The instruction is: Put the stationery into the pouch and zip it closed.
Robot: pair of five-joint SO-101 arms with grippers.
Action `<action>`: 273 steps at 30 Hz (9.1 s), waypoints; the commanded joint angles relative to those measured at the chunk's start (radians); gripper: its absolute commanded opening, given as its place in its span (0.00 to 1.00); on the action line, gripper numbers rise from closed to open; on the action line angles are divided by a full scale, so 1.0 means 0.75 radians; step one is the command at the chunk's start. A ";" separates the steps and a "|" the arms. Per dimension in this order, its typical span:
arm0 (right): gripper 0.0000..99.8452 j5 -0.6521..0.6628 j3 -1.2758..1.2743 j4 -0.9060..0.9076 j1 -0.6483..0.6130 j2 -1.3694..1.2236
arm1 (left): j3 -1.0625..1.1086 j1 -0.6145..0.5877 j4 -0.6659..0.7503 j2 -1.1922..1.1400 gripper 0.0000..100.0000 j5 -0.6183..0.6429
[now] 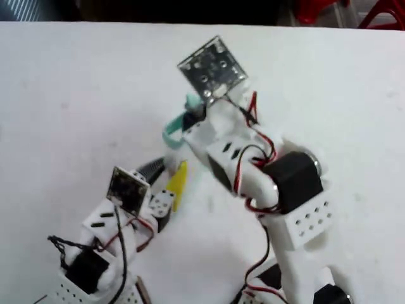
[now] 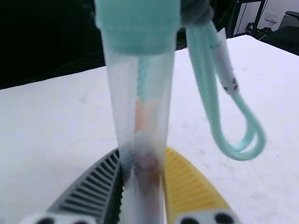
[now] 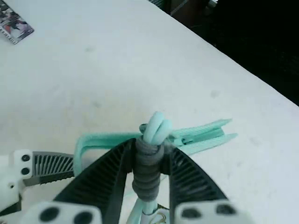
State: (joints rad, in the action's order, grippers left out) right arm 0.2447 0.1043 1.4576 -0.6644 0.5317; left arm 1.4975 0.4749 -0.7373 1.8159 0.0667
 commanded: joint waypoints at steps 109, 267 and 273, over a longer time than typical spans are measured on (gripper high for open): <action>0.02 -0.356 0.049 0.107 0.410 -0.185 | 0.014 0.181 0.018 0.013 0.12 -0.090; 0.02 0.213 0.014 0.357 -0.809 0.052 | -0.350 0.056 -0.346 0.013 0.02 -0.082; 0.02 0.215 -0.025 0.357 -0.877 0.144 | -0.342 0.048 -0.329 0.013 0.02 -0.082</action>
State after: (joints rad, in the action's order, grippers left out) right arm 0.3859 0.0936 1.7031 -1.2029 0.6160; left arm 1.2536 0.5148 -1.0365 1.8343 0.0161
